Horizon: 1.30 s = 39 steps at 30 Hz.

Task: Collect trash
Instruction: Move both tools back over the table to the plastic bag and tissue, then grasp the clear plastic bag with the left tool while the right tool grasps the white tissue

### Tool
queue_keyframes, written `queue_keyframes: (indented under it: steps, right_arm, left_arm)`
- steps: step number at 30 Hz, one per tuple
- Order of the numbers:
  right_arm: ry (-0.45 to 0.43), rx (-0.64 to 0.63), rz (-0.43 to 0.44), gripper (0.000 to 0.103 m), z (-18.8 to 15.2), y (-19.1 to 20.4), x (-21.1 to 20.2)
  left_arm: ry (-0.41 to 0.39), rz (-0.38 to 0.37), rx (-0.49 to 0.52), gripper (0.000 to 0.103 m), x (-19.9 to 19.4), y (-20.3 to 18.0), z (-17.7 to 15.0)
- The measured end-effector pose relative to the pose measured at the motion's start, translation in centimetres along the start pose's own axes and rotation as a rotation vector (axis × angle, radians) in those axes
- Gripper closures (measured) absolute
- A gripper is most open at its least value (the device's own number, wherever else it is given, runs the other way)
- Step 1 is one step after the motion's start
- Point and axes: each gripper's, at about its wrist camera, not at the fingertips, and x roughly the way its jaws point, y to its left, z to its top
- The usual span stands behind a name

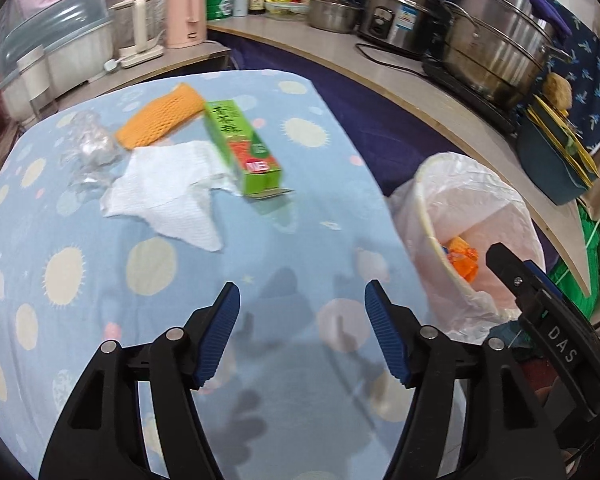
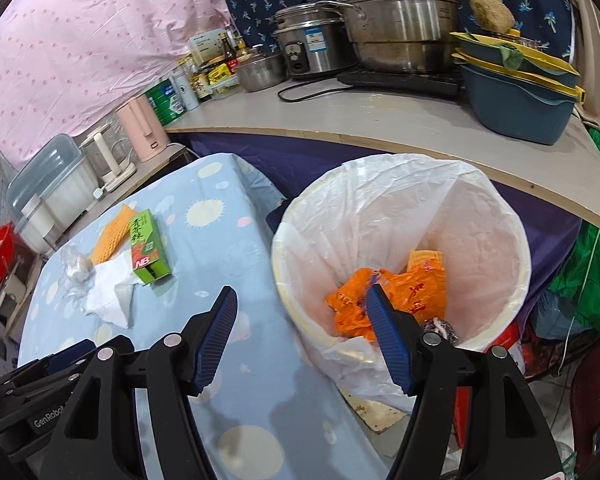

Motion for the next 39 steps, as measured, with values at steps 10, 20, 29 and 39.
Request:
queue_keyframes:
  steps: [10, 20, 29, 39]
  right_arm:
    - [0.043, -0.061, 0.033, 0.038, -1.1, 4.7, 2.1]
    - [0.093, -0.138, 0.087, 0.038, -2.1, 10.7, 5.0]
    - [0.149, -0.21, 0.149, 0.038, -3.0, 16.8, 8.9]
    - [0.178, -0.243, 0.181, 0.038, -2.5, 20.5, 12.6]
  left_arm:
    - [-0.015, 0.074, -0.101, 0.034, -0.2, 6.7, 0.0]
    - [-0.035, 0.162, -0.207, 0.031, -0.3, 14.7, 1.0]
    - [-0.049, 0.209, -0.248, 0.029, 0.5, 19.4, 2.9]
    - [-0.075, 0.236, -0.255, 0.023, 2.7, 22.4, 6.7]
